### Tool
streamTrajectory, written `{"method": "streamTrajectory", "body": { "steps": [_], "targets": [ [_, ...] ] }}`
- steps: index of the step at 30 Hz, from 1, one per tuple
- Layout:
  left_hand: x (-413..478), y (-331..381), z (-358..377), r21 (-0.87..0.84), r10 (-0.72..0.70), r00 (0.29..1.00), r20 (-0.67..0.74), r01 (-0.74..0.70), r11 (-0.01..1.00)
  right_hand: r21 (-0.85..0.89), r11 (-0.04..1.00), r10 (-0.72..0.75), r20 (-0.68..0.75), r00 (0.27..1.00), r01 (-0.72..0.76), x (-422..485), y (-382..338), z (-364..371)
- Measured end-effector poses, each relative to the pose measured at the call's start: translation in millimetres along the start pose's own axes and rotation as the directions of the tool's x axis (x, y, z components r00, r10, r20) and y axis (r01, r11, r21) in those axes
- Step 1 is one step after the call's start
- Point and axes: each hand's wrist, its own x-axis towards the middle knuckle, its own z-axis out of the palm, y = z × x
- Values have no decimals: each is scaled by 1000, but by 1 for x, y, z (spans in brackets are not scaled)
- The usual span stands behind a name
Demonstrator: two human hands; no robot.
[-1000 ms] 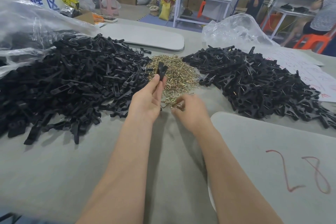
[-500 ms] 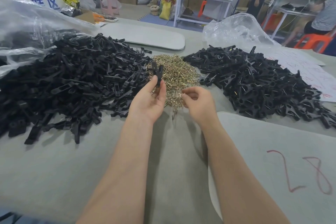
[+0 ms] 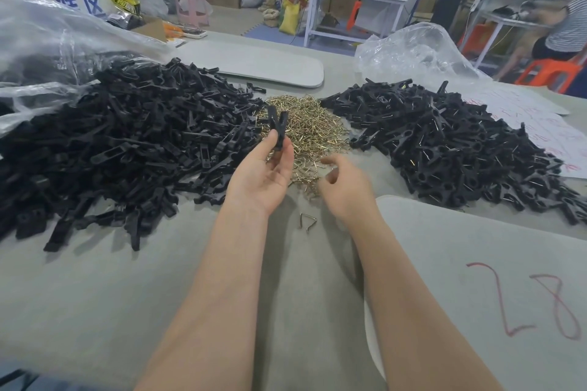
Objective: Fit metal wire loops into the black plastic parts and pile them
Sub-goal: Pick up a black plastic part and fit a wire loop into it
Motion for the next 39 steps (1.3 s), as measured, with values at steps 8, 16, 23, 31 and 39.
{"method": "streamTrajectory", "body": {
  "steps": [8, 16, 23, 31, 39],
  "targets": [
    [-2, -1, 0, 81, 20, 999, -26, -18, 997, -187, 976, -79, 178, 981, 112, -2, -5, -9],
    [0, -1, -1, 94, 18, 999, -43, -14, 995, -174, 975, -105, 198, 975, 140, -2, -4, -9],
    [3, -1, -3, 182, 21, 997, -71, -8, 983, -145, 984, -84, 121, 989, 101, 1, 0, -10],
    [2, -2, -2, 179, 52, 998, -30, -45, 983, -17, 986, -167, -41, 985, 167, -1, -5, -11],
    [5, -7, 0, 343, 131, 991, -20, -116, 932, 89, 987, -126, -96, 987, 135, -2, -5, -9]
  ]
}}
